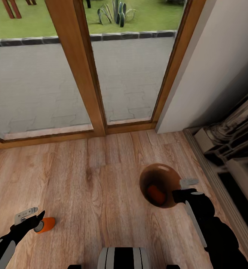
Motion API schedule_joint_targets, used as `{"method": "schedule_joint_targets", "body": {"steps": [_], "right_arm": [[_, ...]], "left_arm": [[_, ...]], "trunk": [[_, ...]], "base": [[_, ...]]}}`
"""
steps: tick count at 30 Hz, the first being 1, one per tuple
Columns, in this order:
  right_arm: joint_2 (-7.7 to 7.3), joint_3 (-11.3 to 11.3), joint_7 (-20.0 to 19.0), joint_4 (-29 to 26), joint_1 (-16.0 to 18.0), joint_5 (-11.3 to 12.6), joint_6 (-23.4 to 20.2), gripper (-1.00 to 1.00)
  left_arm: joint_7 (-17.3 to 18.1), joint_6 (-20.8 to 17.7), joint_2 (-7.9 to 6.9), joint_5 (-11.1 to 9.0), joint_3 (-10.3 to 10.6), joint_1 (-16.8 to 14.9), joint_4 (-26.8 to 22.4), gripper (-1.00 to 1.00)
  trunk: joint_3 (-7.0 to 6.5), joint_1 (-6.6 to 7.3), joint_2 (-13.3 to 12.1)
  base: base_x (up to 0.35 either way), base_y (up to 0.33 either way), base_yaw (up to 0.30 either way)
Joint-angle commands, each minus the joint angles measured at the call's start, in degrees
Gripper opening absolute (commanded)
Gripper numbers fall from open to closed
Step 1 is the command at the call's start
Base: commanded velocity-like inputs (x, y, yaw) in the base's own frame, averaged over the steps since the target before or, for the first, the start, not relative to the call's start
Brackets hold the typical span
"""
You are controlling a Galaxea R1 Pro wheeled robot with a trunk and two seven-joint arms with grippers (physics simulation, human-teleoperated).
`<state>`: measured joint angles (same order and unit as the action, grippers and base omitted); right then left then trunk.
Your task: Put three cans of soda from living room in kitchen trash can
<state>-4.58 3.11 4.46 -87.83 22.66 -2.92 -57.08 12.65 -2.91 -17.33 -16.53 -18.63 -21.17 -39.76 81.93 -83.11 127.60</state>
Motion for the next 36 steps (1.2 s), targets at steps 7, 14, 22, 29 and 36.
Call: {"method": "schedule_joint_targets", "body": {"steps": [7, 14, 22, 29, 36], "right_arm": [[-0.45, -1.3, -0.4, -0.1, 0.0, 2.6, 0.1, -1.00], [-0.44, -1.4, -0.4, -0.2, 0.6, 2.6, 0.1, -1.00], [-0.27, -1.2, -0.5, -0.2, 0.7, 2.7, 0.1, -1.00], [-0.18, -1.2, -0.5, -0.2, 0.7, 2.7, 0.2, -1.00], [-0.17, -1.2, -0.5, -0.2, 0.7, 2.7, 0.2, -1.00]], "left_arm": [[0.0, 0.0, 0.00, 0.0, 0.0, 0.0, 0.0, 1.00], [0.0, 0.0, 0.02, 0.0, 0.0, 0.0, 0.0, 1.00], [0.0, 0.0, 0.02, 0.0, 0.0, 0.0, 0.0, 1.00], [0.0, 0.0, 0.02, 0.0, 0.0, 0.0, 0.0, 1.00], [0.0, 0.0, 0.02, 0.0, 0.0, 0.0, 0.0, 1.00]], "trunk": [[0.00, 0.01, 0.0], [0.00, 0.01, 0.0], [0.00, 0.01, 0.0], [0.71, -0.87, 1.6], [1.97, -2.41, 4.4]], "base": [[0.000, 0.000, 0.000], [0.000, 0.000, 0.000], [0.000, 0.000, 0.000], [0.000, 0.000, 0.000], [0.000, 0.000, 0.000]]}}
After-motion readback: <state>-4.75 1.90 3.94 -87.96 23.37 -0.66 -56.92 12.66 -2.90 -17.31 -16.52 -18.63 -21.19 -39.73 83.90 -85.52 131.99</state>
